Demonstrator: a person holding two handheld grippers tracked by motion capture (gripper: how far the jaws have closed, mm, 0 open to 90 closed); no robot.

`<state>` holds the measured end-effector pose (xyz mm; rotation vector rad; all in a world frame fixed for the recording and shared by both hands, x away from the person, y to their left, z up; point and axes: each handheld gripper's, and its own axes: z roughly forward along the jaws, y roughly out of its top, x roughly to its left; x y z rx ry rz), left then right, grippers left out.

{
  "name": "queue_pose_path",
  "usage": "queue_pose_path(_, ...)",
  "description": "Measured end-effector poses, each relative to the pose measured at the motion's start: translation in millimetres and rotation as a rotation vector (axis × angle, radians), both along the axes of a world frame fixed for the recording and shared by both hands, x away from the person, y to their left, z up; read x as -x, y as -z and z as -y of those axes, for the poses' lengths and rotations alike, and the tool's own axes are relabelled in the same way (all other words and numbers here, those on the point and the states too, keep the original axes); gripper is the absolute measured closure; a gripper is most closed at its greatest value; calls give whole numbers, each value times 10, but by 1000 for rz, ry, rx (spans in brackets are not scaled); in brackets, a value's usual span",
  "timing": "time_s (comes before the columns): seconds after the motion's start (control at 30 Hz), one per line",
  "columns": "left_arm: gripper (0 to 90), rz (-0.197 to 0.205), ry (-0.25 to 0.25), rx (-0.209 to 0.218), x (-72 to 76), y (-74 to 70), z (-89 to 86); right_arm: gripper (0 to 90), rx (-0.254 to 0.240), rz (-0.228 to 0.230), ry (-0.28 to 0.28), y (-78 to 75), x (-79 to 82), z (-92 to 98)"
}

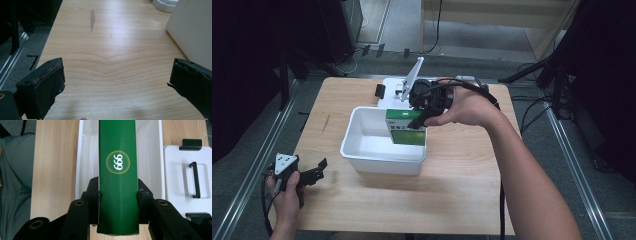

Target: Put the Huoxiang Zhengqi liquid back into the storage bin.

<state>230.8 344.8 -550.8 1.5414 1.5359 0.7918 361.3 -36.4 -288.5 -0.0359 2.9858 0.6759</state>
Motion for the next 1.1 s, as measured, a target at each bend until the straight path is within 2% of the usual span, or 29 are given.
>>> queue_pose_path(0.2,2,0,1,-1,-1,0,0,648,-7,6,-2,50,-12,-38)
queue_pose_path(0.4,2,1,1,2,-2,1,-3,647,6,-15,4,128,-53,-58)
queue_pose_path(0.77,2,2,1,4,-2,1,-5,646,58,-40,4,299,-151,-132)
queue_pose_path(1.1,2,3,1,8,-3,2,-7,645,81,-42,-7,492,-181,-195)
